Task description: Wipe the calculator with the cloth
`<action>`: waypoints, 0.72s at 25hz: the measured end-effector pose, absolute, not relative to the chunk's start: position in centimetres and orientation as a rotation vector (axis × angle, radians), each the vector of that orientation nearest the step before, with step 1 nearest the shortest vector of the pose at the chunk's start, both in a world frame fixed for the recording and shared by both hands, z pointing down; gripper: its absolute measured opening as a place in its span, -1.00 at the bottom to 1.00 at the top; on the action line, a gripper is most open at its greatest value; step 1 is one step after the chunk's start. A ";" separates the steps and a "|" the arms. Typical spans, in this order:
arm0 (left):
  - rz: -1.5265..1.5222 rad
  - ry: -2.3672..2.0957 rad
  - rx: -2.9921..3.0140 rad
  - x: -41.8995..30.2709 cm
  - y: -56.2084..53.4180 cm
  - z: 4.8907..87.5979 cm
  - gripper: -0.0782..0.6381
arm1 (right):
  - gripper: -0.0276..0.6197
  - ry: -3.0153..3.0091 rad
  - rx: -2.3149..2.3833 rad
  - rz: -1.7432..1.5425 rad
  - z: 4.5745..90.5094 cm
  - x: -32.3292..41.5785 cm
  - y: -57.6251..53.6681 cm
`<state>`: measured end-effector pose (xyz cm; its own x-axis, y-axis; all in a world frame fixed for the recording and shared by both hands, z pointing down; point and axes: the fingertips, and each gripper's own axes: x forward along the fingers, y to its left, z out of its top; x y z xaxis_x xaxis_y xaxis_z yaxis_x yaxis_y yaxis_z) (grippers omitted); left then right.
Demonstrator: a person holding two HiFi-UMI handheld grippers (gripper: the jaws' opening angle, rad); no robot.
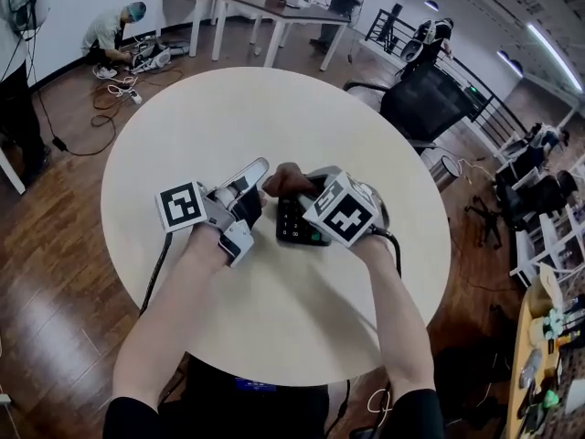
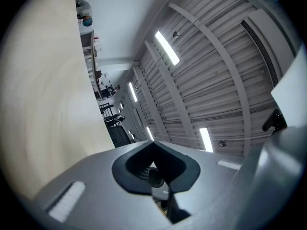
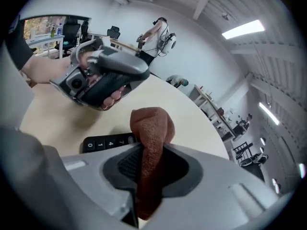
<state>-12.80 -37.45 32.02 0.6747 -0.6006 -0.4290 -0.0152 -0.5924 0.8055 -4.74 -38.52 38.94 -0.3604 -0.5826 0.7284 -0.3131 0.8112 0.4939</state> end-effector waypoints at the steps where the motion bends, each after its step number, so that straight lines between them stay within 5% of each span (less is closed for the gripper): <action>1: -0.894 -0.477 2.059 -12.8 -37.5 32.1 -0.79 | -0.65 -1.967 0.643 -0.329 39.3 -4.9 -38.0; 12: -0.869 -0.478 2.078 -12.8 -37.4 31.8 -0.79 | -0.65 -2.028 0.290 -0.245 41.0 -4.3 -26.5; 18: -0.864 -0.465 2.090 -12.6 -37.2 31.9 -0.79 | -0.65 -2.056 0.731 -0.318 36.3 -0.5 -34.8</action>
<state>-12.62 -37.24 31.90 0.6976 -0.5820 -0.4178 -0.0285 -0.6052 0.7955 -0.49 -34.78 36.27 -0.4178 -0.6083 0.6748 -0.3759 0.7919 0.4812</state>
